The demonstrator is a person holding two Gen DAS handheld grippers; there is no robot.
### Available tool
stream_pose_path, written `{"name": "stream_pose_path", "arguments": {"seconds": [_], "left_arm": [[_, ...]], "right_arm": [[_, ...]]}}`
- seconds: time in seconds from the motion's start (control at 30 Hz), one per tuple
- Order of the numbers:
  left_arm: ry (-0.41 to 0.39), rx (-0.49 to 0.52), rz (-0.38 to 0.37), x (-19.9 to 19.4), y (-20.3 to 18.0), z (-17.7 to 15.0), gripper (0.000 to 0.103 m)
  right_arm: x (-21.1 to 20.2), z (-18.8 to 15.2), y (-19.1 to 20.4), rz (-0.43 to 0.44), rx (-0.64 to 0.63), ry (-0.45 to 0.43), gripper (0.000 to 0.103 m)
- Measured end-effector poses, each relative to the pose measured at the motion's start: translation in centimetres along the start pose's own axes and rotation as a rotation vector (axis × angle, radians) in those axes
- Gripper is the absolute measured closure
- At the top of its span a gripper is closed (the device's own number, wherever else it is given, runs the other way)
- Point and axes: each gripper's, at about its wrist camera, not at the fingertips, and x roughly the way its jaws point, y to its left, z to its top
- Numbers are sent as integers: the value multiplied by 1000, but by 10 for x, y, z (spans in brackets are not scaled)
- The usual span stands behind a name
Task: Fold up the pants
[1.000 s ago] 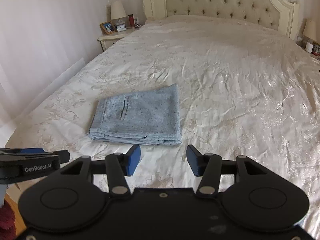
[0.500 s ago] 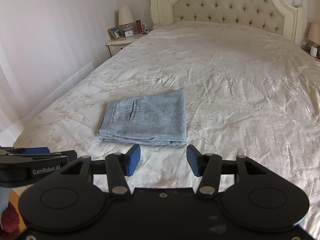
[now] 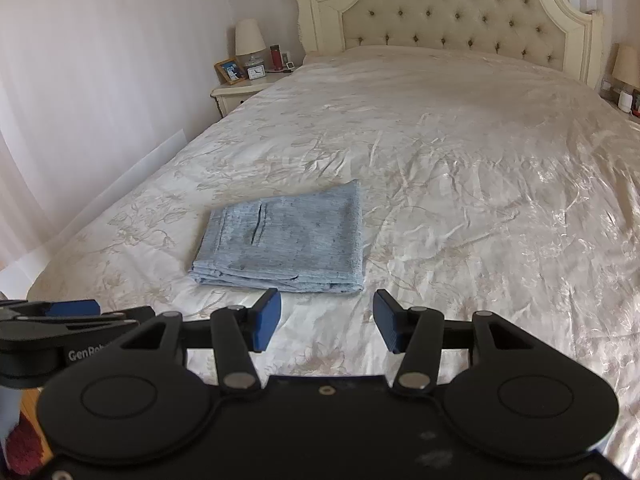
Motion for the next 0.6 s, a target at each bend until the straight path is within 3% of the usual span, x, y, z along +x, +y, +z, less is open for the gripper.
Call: {"name": "stream_pose_path", "arguments": {"seconds": [0.6], "left_arm": [[-21, 27, 21, -3, -18, -1, 49]], "right_arm": [[3, -2, -14, 15, 18, 12, 49]]}}
